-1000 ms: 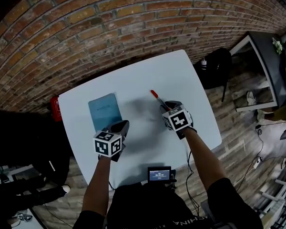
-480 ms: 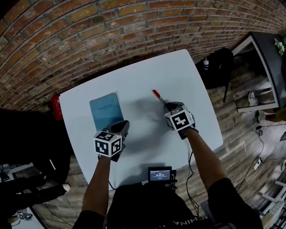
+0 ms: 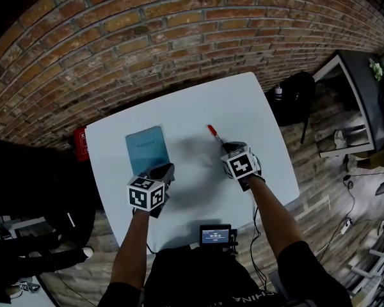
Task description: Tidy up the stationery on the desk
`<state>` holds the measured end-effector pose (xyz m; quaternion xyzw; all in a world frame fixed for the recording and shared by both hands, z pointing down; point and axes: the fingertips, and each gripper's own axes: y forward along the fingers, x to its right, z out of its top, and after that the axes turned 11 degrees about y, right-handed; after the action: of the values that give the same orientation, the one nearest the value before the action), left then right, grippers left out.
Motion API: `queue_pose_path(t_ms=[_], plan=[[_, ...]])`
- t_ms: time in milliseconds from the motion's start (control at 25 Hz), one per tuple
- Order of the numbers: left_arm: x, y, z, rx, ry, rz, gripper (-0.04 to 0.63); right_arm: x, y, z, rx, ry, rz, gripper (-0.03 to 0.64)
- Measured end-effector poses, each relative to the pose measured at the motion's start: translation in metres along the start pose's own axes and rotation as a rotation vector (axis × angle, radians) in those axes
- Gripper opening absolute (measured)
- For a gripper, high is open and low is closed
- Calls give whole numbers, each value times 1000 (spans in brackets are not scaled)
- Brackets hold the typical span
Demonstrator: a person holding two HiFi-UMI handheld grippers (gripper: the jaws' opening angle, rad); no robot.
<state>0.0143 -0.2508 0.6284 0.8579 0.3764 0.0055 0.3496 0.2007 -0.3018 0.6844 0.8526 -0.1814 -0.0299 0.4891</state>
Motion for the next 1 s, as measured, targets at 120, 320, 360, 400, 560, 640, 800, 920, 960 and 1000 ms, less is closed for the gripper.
queue_pose_path(t_ms=[120, 320, 360, 400, 560, 640, 800, 920, 960, 1000], plan=[[2, -5, 2, 12, -2, 8, 11, -7, -5, 3, 13, 5, 8, 48], [4, -15, 2, 35, -7, 27, 11, -25, -15, 13, 46, 21, 32, 48], [4, -18, 2, 39, -9, 33, 11, -30, -17, 15, 50, 23, 38, 48], [3, -22, 1, 44, -11, 39, 11, -36, -18, 16, 55, 24, 45, 48], [2, -37, -3, 55, -11, 65, 11, -60, -23, 18, 61, 25, 70, 48], [0, -45, -4, 65, -14, 79, 11, -71, -24, 20, 63, 24, 82, 48], [-5, -58, -8, 84, -24, 105, 11, -92, -26, 26, 71, 20, 103, 48], [-10, -69, -12, 91, -33, 120, 11, -107, -25, 29, 71, 31, 116, 48], [-11, -72, -14, 93, -35, 124, 11, -111, -24, 30, 71, 34, 120, 48], [-13, -75, -16, 93, -38, 128, 11, -116, -23, 31, 69, 35, 121, 48]])
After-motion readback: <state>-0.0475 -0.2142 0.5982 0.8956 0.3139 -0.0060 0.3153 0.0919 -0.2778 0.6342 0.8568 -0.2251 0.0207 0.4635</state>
